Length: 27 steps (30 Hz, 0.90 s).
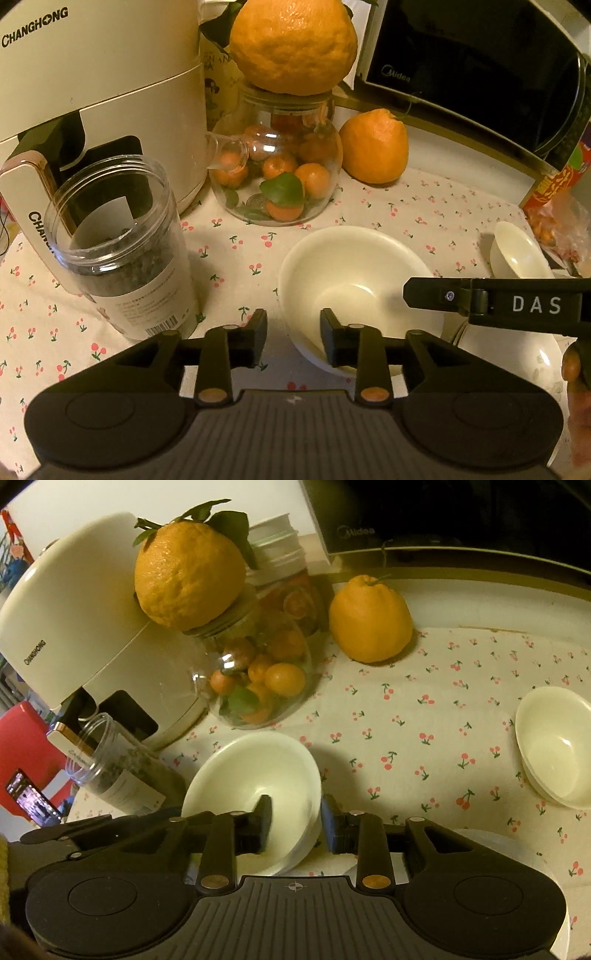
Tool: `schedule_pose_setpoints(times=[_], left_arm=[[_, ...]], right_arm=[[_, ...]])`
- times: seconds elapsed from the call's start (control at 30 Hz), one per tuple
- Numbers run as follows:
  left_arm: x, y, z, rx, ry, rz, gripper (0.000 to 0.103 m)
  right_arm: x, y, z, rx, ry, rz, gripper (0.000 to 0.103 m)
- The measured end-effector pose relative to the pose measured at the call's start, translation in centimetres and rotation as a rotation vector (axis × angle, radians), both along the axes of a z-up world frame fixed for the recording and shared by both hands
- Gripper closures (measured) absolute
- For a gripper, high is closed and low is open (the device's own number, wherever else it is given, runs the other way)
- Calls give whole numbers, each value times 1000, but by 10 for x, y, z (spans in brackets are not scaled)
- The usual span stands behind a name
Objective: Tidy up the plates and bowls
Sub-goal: 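Open both tools and lift them away from the nested bowls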
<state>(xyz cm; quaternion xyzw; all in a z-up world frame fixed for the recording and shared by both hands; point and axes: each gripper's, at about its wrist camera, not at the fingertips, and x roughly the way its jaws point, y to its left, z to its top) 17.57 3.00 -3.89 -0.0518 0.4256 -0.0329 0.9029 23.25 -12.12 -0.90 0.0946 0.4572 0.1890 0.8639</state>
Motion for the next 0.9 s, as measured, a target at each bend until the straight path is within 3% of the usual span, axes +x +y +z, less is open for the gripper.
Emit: schedule_pose_setpoints(times=[0.07,0.2,0.37,0.63,0.9], left_arm=[[-1,0,1,-1,1,5,62],[-1,2,2,-8,1,14,48],[-2,1,4,-4,-6,22,21],[-7,-4,9,-2,-14,26,7],[-15,-4,20,-21,-40,57,3]], right_arm=[[0,-1,1,1,0,-4,65],[0,-6,4,14,-2,-18,50],[1,-10,8,30,-5,-31,36],[-2,-19,20,38,-23,-65,15],[-8,-45,31,45,-50,-112,10]])
